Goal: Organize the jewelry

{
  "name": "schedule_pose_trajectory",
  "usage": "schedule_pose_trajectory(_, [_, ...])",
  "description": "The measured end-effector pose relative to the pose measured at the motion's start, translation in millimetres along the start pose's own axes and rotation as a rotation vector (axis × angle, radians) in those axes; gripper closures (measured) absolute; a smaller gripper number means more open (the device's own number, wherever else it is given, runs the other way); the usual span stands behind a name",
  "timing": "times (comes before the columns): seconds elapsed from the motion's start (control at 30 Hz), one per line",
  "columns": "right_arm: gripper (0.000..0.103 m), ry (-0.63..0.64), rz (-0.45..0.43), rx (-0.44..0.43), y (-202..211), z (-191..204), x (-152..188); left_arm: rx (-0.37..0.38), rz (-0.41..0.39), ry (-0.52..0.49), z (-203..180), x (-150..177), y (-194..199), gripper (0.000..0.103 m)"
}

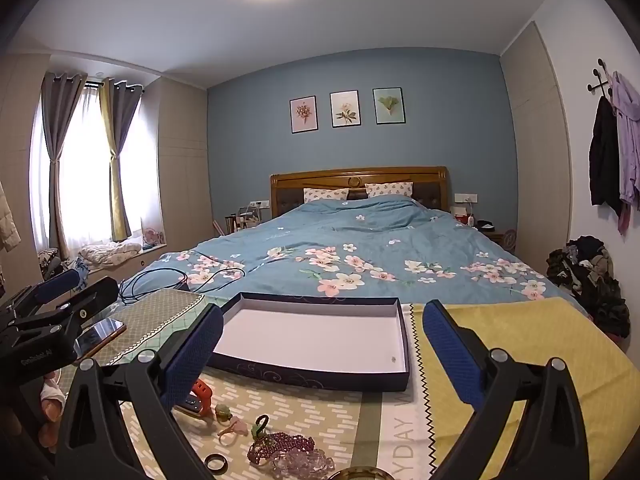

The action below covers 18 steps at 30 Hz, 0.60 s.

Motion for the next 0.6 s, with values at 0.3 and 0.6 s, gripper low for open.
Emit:
schedule_pose_trajectory(0.3, [0.007, -0.001, -0.001, 0.002, -0.1, -0.2, 0.1, -0.002, 0.002, 0.003, 2.1, 0.5, 0.7, 0.006])
schedule_pose_trajectory(0.6, [0.007, -0.001, -0.003, 0.0, 1.4, -1.0, -1.2, -0.001, 0.003, 0.003, 1.3, 0.4, 1.9, 0.006])
Point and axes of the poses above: each gripper's, at about its wrist camera, not at the fingertips, and y roughly against the way its jaws point, z to its left, x to its underside, the point moved 9 cm from there along -y, roughly the way its jaws point, and after that the axes turned 2 degrees about y, right-handed, at the moved point
